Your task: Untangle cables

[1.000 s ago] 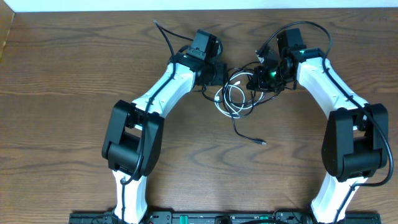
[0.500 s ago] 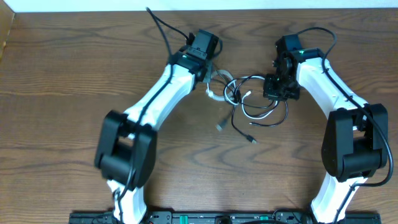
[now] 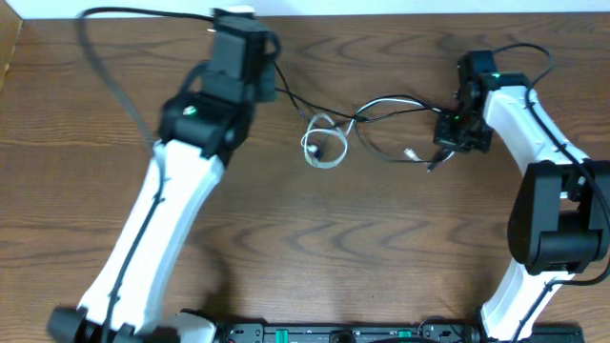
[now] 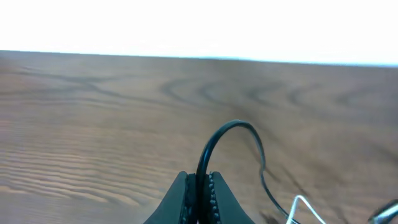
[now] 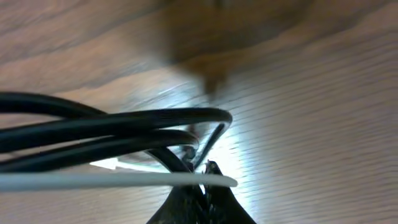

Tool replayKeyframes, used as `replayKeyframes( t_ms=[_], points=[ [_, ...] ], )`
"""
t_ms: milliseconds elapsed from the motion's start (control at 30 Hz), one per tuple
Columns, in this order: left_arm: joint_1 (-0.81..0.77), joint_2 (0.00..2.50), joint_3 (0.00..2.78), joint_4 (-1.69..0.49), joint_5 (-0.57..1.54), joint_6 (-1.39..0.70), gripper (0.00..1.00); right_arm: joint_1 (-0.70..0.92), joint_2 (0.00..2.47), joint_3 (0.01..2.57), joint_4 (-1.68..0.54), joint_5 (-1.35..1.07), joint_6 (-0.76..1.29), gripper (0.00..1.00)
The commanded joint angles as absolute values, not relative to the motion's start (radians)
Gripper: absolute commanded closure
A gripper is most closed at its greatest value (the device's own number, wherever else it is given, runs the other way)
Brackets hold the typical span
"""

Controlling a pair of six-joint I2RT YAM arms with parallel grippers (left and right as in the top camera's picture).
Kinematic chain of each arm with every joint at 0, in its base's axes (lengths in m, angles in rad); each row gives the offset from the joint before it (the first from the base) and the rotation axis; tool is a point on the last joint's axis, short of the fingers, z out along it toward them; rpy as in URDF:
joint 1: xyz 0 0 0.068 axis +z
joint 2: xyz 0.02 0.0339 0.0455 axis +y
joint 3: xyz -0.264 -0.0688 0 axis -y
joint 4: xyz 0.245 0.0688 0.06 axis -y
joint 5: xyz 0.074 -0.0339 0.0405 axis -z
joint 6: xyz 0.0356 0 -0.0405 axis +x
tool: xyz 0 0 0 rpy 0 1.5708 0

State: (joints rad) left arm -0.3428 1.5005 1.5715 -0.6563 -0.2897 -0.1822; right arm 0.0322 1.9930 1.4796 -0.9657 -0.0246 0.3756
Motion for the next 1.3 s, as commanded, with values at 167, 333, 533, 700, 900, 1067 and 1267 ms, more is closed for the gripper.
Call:
replayKeyframes(
  t_ms=[167,333,533,700,900,1067,1267],
  points=[
    [-0.231,1.394,1.604,-0.658,-0.323,-0.150,0.93,-0.075,2.001,1.476,-0.958,0.010,0.384,0.99],
    [-0.199,1.409,1.603,-0.669,-0.168,-0.150,0.93,-0.123,2.001,1.476,-0.930,-0.196,0.217,0.99],
    [-0.224,1.487,1.603,-0.681,0.125,-0.150,0.93,-0.064,1.933,1.493,-0.917,-0.589,-0.069,0.99],
    [-0.248,1.557,1.603,-0.685,0.368,-0.150,0.93,-0.005,1.762,1.511,-0.901,-0.610,-0.044,0.99],
    [-0.249,1.588,1.601,-0.726,0.426,-0.150,0.50,-0.006,1.663,1.511,-0.913,-0.674,-0.012,0.99],
    [-0.267,1.616,1.599,-0.725,0.530,-0.118,0.25,-0.006,1.663,1.511,-0.905,-0.767,-0.012,0.99],
    [-0.330,1.724,1.599,-0.689,0.693,-0.056,0.24,-0.006,1.663,1.511,-0.915,-0.793,-0.012,0.99]
  ],
)
